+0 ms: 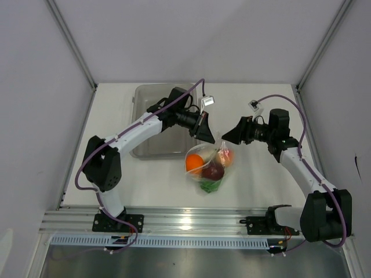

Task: Place the food in the zip-top bag and seal the zipper
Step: Zip the zipper food storage bag at the center of the board.

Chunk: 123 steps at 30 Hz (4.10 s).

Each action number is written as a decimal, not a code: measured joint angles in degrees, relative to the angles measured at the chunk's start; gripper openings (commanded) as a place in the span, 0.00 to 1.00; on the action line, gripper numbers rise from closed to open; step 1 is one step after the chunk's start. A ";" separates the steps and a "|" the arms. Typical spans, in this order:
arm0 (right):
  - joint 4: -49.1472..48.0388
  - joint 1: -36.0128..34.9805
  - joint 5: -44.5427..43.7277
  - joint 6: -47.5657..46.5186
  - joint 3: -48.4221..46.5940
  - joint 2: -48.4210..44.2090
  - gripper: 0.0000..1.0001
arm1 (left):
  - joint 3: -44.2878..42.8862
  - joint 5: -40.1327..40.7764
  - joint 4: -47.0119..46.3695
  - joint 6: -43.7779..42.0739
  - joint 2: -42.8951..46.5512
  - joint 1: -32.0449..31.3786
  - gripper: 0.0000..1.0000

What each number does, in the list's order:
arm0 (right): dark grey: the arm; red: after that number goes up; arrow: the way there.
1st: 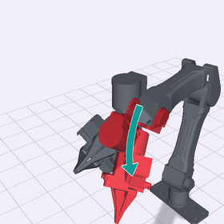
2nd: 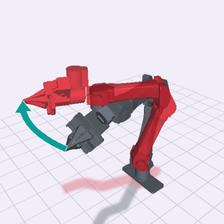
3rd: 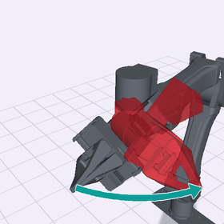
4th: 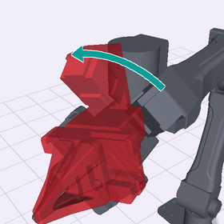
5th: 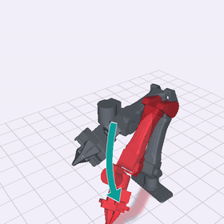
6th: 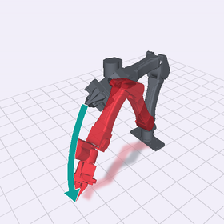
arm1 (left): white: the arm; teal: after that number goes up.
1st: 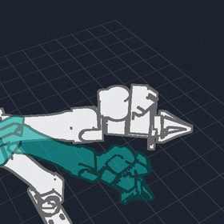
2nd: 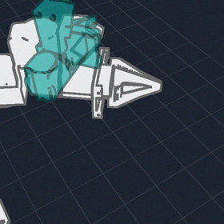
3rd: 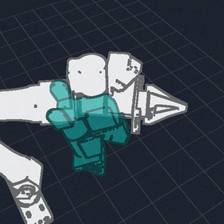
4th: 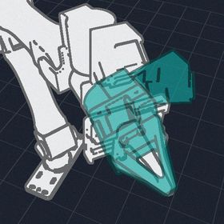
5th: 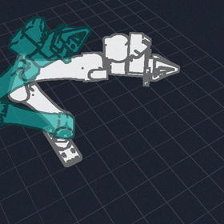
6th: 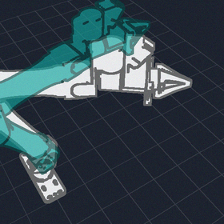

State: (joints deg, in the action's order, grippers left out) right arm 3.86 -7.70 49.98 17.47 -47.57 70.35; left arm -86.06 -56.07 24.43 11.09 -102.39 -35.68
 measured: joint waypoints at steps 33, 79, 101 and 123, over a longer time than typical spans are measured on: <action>-14.62 -2.93 12.61 4.90 4.39 3.54 0.00 | -1.95 -0.50 -0.59 3.28 -0.35 0.04 0.48; 17.40 -16.04 -16.39 17.92 1.57 -21.42 0.00 | 26.10 40.81 -16.39 -13.09 23.56 -20.72 0.93; 23.61 -19.34 -21.62 12.11 -0.44 -22.86 0.24 | 30.99 37.03 -16.31 -12.57 27.56 -20.74 0.01; 14.27 -20.61 -12.37 8.98 9.53 -31.74 0.00 | 33.55 22.36 -20.70 -5.73 29.79 -15.02 0.68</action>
State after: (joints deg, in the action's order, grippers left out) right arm 18.13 -28.32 37.60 26.46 -38.04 38.61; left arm -52.51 -33.71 3.73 5.37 -72.60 -50.70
